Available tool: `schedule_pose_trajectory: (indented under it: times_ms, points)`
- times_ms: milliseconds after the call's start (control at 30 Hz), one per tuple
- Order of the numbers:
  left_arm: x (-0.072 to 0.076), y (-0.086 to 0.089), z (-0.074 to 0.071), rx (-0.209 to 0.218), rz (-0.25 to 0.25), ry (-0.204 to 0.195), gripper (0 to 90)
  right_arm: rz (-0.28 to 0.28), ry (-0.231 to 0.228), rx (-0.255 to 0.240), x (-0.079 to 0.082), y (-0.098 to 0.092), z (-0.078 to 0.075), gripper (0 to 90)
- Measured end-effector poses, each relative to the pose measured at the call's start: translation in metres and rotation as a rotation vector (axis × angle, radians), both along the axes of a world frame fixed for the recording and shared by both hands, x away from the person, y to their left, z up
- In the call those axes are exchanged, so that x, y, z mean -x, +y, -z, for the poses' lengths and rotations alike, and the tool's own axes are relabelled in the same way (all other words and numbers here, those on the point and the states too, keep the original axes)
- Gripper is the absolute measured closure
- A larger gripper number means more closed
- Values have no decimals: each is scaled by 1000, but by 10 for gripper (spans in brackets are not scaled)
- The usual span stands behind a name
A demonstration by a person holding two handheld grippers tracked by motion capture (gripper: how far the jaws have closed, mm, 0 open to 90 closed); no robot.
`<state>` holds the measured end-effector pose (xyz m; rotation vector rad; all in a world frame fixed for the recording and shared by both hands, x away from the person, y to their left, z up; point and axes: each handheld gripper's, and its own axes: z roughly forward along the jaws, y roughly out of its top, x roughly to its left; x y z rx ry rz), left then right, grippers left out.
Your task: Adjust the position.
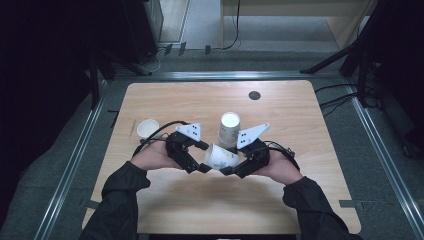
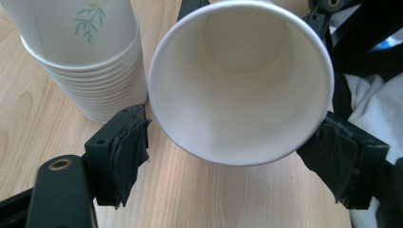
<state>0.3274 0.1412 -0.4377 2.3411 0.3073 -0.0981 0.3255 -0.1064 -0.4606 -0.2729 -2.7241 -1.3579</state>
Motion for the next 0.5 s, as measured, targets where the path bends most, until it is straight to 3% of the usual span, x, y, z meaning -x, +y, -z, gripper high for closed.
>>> schedule_pose_trajectory:
  times_ms: [300,500]
  points:
    - [4,8,5,123,-40,41,186,-16,10,-25,-1,0,-1,342]
    - [5,4,9,172,-53,54,186,-26,21,-37,-2,1,-1,342]
